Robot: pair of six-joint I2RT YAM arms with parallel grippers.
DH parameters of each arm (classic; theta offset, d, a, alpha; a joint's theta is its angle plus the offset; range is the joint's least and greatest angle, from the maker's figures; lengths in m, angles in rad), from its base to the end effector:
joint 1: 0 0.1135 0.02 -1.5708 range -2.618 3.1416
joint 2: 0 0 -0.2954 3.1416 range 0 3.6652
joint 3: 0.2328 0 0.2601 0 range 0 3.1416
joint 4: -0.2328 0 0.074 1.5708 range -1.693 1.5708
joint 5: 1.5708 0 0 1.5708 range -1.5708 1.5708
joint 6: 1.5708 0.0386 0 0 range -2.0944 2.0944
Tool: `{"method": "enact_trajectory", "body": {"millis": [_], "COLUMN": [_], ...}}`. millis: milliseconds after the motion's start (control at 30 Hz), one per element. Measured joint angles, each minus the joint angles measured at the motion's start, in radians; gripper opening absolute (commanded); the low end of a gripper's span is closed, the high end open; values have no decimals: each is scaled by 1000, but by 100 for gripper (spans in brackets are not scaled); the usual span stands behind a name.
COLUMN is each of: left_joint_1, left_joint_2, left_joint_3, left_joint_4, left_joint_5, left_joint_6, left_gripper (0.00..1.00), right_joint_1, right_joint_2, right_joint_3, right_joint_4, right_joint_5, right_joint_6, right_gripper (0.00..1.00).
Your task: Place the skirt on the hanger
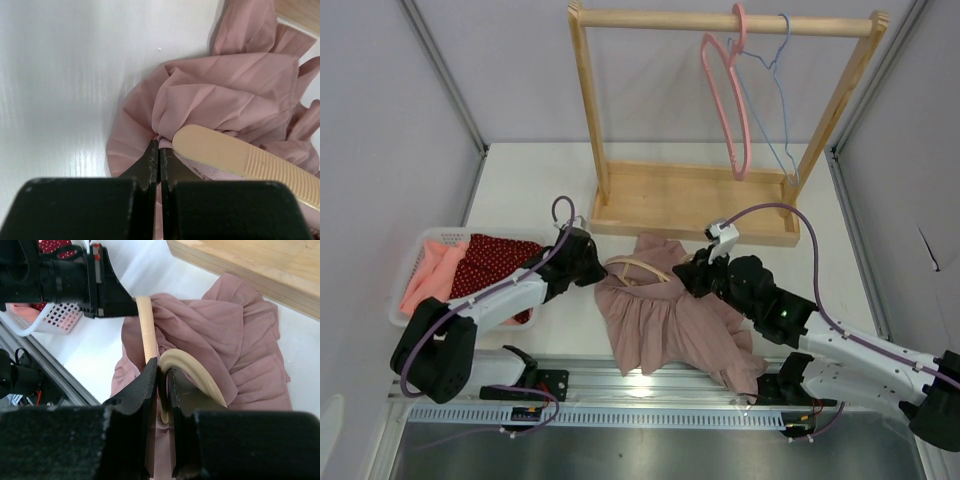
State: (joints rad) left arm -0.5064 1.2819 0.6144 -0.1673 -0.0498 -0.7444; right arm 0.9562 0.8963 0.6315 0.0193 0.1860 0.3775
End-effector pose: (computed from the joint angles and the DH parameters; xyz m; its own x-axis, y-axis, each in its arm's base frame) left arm 0.2172 -0.1183 0.2037 -0.7851 -0.3383 -0.5188 -0.1043 0.8979 -0.4277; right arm 0.1235 0.1626 0.3087 -0.3881 0.0783 -0.9183 -0.5986 0.7362 0.3158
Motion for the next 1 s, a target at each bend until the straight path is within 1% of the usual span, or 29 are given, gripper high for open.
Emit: {"method": "enact_trajectory", "body": {"millis": [167,267,400,567,767,900,1000], "left_joint_1": [13,19,27,26,30,53,76], "left_joint_2": [-11,-11,14,59,109,160,163], "left_joint_3": [13,13,12,0,9,61,74], "left_joint_4": [-7,-15,2,40,43,21,4], "left_joint_5": [9,11,57,108,141,173,207], "left_joint_6": [2,4,9,3,4,11,15], "left_gripper": [0,0,0,0,0,0,0], "right_joint_1": [6,33,71,75,75,75,76], "right_joint_2": [-39,-49,-106,-148,-169,-240,-301], "right_joint_3": [-33,-48,-80,-81,-81,-81,-81], "right_joint_4": [2,13,12,-1,-40,-90,-128], "right_joint_5": [-13,-14,9,7,-45,-64,-63], "right_joint_6": [18,19,14,1,-13,-13,-13], "right_gripper": [0,0,0,0,0,0,0]}}
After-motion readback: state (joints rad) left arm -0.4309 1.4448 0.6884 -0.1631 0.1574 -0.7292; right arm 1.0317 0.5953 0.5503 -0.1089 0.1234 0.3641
